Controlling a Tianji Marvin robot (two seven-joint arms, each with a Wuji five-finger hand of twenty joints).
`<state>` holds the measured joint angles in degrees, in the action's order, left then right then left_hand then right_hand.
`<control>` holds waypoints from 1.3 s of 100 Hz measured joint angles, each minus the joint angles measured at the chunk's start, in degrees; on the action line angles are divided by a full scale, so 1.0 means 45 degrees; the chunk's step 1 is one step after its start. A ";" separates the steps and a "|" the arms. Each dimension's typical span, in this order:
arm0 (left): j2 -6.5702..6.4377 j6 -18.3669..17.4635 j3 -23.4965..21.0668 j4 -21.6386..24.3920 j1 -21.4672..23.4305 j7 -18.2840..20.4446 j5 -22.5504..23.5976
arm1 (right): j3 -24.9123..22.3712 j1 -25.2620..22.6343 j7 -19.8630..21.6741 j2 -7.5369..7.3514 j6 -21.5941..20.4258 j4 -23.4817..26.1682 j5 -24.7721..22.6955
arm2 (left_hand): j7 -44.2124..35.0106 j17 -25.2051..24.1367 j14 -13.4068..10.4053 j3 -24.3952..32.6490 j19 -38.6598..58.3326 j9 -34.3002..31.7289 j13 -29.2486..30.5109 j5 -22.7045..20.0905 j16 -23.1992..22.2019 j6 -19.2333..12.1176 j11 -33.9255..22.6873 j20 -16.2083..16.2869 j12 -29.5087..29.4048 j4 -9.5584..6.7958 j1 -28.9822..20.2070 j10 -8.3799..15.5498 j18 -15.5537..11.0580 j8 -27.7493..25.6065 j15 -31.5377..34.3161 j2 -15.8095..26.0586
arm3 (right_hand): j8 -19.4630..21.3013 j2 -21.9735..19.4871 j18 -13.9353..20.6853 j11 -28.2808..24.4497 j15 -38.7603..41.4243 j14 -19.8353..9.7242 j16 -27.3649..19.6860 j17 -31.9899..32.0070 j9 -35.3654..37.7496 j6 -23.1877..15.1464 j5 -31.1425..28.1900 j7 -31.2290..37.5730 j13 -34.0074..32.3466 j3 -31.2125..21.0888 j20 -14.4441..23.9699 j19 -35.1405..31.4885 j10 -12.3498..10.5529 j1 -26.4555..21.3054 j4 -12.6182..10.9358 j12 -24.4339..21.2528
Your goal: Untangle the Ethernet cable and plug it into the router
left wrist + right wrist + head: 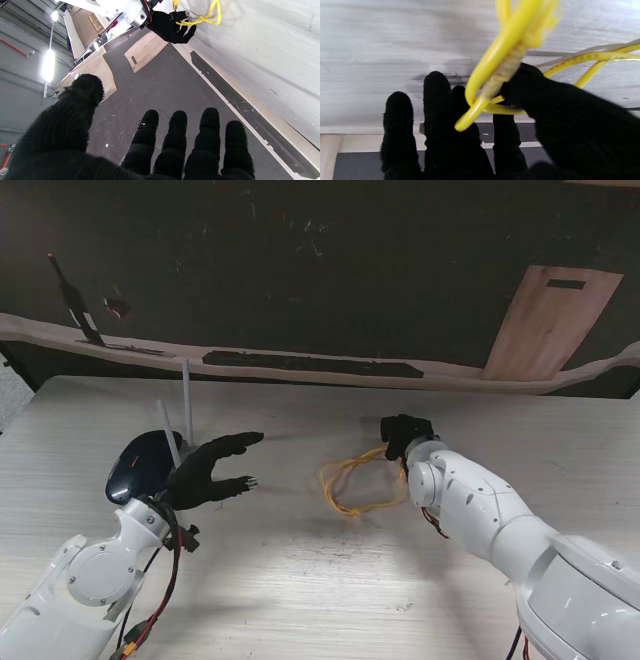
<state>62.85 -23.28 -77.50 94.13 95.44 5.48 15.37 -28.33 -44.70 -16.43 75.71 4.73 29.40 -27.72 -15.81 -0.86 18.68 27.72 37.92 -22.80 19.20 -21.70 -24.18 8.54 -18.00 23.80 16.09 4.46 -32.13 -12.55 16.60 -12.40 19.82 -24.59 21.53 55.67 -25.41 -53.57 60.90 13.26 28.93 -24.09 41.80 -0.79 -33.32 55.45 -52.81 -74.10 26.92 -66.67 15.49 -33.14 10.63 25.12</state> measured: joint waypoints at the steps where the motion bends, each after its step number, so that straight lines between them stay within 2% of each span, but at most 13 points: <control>1: 0.0000 0.0003 0.0000 0.0000 0.0001 0.0001 -0.0003 | -0.0002 -0.0010 -0.0030 0.0011 0.0015 0.0000 0.0005 | 0.0000 0.0000 0.0000 -0.0002 0.0000 0.0000 0.0000 0.0000 0.0000 0.0000 -0.0064 0.0000 0.0000 0.0000 0.0000 0.0000 0.0000 0.0000 0.0000 0.0001 | -0.0219 0.0000 -0.0001 -0.0007 0.0064 0.0000 0.0000 -0.0047 0.0095 0.0012 -0.0076 0.0043 -0.0050 -0.0002 -0.0105 -0.0127 0.0000 0.0000 0.0000 -0.0004; 9: -0.0001 0.0047 0.0000 0.0003 0.0019 0.0015 -0.0026 | -0.0059 -0.0064 -0.0137 0.0076 0.0179 0.0040 0.0043 | -0.0003 0.0000 0.0000 -0.0108 0.0000 -0.0008 0.0009 -0.0008 0.0000 0.0000 -0.0078 0.0000 0.0000 0.0000 0.0000 0.0000 0.0004 0.0000 0.0000 0.0168 | -0.2888 0.0014 -0.0082 -0.0178 0.0510 0.0142 0.0000 -0.0301 0.0838 0.0046 -0.0531 0.0950 -0.0618 -0.0005 -0.0466 -0.0694 -0.0024 -0.0661 0.1267 -0.0010; 17: -0.0002 0.0083 0.0000 0.0017 0.0051 0.0038 -0.0042 | -0.0135 -0.0133 -0.0152 0.0095 0.0347 0.0166 0.0061 | -0.0009 0.0000 0.0000 -0.0111 0.0000 -0.0271 0.0015 -0.0301 0.0000 0.0000 -0.0180 0.0000 0.0000 0.0000 0.0000 0.0000 0.0006 0.0000 0.0000 0.0185 | -0.3467 -0.0295 -0.0271 -0.0310 0.0705 0.0514 -0.0013 -0.0485 0.2061 0.0006 -0.2572 0.2805 -0.1136 0.0065 -0.0615 -0.0754 -0.0026 -0.0947 0.1526 -0.0437; 24: -0.0003 0.0085 0.0000 0.0020 0.0074 0.0044 -0.0042 | -0.0387 -0.0305 -0.0155 0.0101 0.0440 0.0344 0.0097 | -0.0011 0.0000 0.0000 -0.0114 0.0000 -0.0272 0.0018 -0.0301 -0.0001 0.0000 -0.0180 0.0000 0.0081 0.0000 0.0000 0.0000 0.0009 0.0000 0.0002 0.0185 | -0.3433 -0.0838 -0.0464 -0.0864 0.0708 0.0671 -0.0038 -0.0540 0.2488 -0.0078 -0.3541 0.3396 -0.1379 0.0094 -0.0634 -0.0756 0.0107 -0.1251 0.1527 -0.0536; 28: -0.0003 0.0083 0.0000 0.0020 0.0082 0.0044 -0.0042 | -0.0600 -0.0450 -0.0150 0.0075 0.0489 0.0544 0.0104 | -0.0011 0.0000 0.0000 -0.0126 0.0000 -0.0272 0.0018 -0.0301 -0.0001 0.0000 -0.0180 0.0000 0.0082 0.0000 0.0000 0.0000 0.0010 0.0000 0.0002 0.0185 | -0.3303 -0.1115 -0.0523 -0.1018 0.0717 0.0820 -0.0053 -0.0542 0.2714 -0.0079 -0.3562 0.3408 -0.1435 0.0100 -0.0644 -0.0756 0.0238 -0.1373 0.1530 -0.0536; 37: -0.0003 0.0075 -0.0001 0.0019 0.0093 0.0042 -0.0042 | -0.0999 -0.0894 -0.0004 -0.0168 0.0565 0.1427 0.0082 | -0.0013 0.0000 0.0000 -0.0152 0.0000 -0.0271 0.0020 -0.0301 -0.0001 0.0000 -0.0180 0.0000 0.0082 0.0000 0.0000 -0.0001 0.0016 0.0000 0.0003 0.0185 | -0.2825 -0.1863 -0.0631 -0.1118 0.0401 0.1095 -0.0388 -0.0542 0.3093 -0.0080 -0.3503 0.3095 -0.1583 0.0239 -0.0813 -0.0738 0.0249 -0.1386 0.1646 -0.0579; 50: -0.0002 0.0106 0.0012 0.0018 0.0096 0.0038 -0.0106 | -0.1968 -0.1650 0.0196 -0.0467 0.0566 0.2698 0.0023 | -0.0051 0.0000 0.0000 -0.0234 0.0000 -0.0271 0.0020 -0.0301 -0.0001 0.0000 -0.0180 0.0000 0.0082 0.0000 -0.0012 -0.0005 0.0019 0.0000 0.0004 0.0326 | -0.2244 -0.2628 -0.0699 -0.0555 -0.0842 0.1336 -0.1222 -0.0486 0.4201 -0.0010 -0.2995 0.3007 -0.2748 0.0379 -0.1263 -0.0230 0.0195 -0.1430 0.1646 -0.1072; 61: 0.0000 0.0211 0.0049 0.0018 0.0098 0.0039 -0.0172 | -0.2927 -0.2301 0.0429 -0.0759 0.0485 0.3967 -0.0022 | -0.0083 0.0000 0.0000 -0.0364 0.0000 -0.0275 0.0021 -0.0301 -0.0001 0.0004 -0.0180 0.0000 0.0082 -0.0008 -0.0142 -0.0009 0.0023 0.0000 0.0027 0.0542 | -0.2237 -0.2950 -0.1199 -0.0537 -0.1279 0.1477 -0.1650 -0.1515 0.5127 0.0322 -0.2714 0.3022 -0.3869 0.0618 -0.1682 0.0104 0.0245 -0.1711 0.1639 -0.1188; 73: 0.0002 0.0330 0.0098 0.0020 0.0101 0.0037 -0.0180 | -0.4032 -0.3010 0.0736 -0.1057 0.0284 0.5575 0.0118 | -0.0090 0.0000 0.0000 -0.0365 0.0000 -0.0275 0.0023 -0.0303 -0.0002 0.0006 -0.0180 0.0000 0.0084 -0.0009 -0.0142 -0.0009 0.0024 0.0000 0.0075 0.0595 | -0.2236 -0.3354 -0.2052 -0.1245 0.1152 0.1577 -0.0964 -0.3283 0.5799 0.0632 -0.2492 0.3137 -0.4220 0.0861 -0.1979 -0.0476 0.0245 -0.1891 0.1627 -0.0608; 83: 0.0003 0.0400 0.0169 0.0020 0.0085 0.0031 -0.0205 | -0.4871 -0.3573 0.1337 -0.1242 0.0165 0.6985 0.0749 | -0.0090 0.0000 0.0000 -0.0381 0.0000 -0.0275 0.0023 -0.0303 -0.0005 0.0006 -0.0180 0.0000 0.0085 -0.0008 -0.0149 -0.0010 0.0024 0.0000 0.0116 0.0691 | -0.2236 -0.3408 -0.2349 -0.1569 0.2793 0.1659 -0.0442 -0.4773 0.6229 0.0925 -0.2427 0.3162 -0.4368 0.0979 -0.2031 -0.1501 0.0241 -0.1895 0.1507 -0.0102; 101: 0.0009 0.0728 0.0372 0.0032 0.0039 -0.0079 -0.0121 | -0.5682 -0.4264 0.2897 -0.1646 0.0049 0.9026 0.0970 | -0.0091 -0.0019 0.0002 -0.0394 0.0000 -0.0270 0.0023 -0.0303 -0.0005 0.0018 -0.0180 0.0000 0.0086 -0.0008 -0.0274 -0.0012 0.0026 0.0000 0.0123 0.0692 | -0.2367 -0.3539 -0.2408 -0.2039 0.4535 0.1668 0.0465 -0.6581 0.6326 0.1228 -0.2424 0.3165 -0.4478 0.1274 -0.2255 -0.3103 0.0234 -0.2156 0.1502 0.0488; 116: 0.0019 0.0977 0.0735 -0.0031 -0.0192 -0.0324 0.0206 | -0.6285 -0.4823 0.3144 -0.1811 -0.0171 1.0137 0.1753 | -0.0091 -0.0305 0.0002 -0.0395 -0.0320 0.0656 -0.0512 -0.0271 0.0004 0.0022 -0.0148 -0.0015 0.0087 -0.0010 -0.0388 -0.0029 -0.0184 0.0000 -0.0075 0.0679 | -0.2375 -0.3545 -0.2432 -0.2340 0.6196 0.1650 0.1563 -0.7726 0.6453 0.1376 -0.2421 0.3165 -0.4496 0.1388 -0.2300 -0.4913 0.0234 -0.2183 0.1268 0.0829; 130: 0.0052 0.1255 0.1356 -0.0316 -0.0691 -0.0716 0.0391 | -0.6860 -0.5418 0.3279 -0.1909 -0.0481 1.1138 0.1860 | 0.0249 -0.0337 -0.0239 -0.0156 -0.3548 0.1929 -0.1815 0.0473 0.0922 0.0336 0.0321 -0.1434 -0.0202 -0.0011 -0.0380 -0.0146 -0.0748 0.0192 -0.1139 0.0278 | -0.2375 -0.3549 -0.2370 -0.2382 0.7067 0.1448 0.2196 -0.8195 0.6460 0.1452 -0.2421 0.3165 -0.4498 0.1390 -0.1640 -0.6413 0.0234 -0.2185 0.1238 0.0971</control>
<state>63.09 -17.63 -71.40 92.71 92.33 2.26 17.12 -59.20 -69.08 -1.67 67.12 2.56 79.52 -19.35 -14.69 -2.37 17.60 27.01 21.96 -14.12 11.04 -19.57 -20.03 10.05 -16.55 17.34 15.19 4.41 -33.85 -13.21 13.23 -11.53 14.70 -23.34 10.84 39.70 -36.08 -64.29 92.70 19.77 38.81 -60.96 70.87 5.74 -44.21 69.69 -73.05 -67.85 19.55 -95.53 16.55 -42.97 16.21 29.49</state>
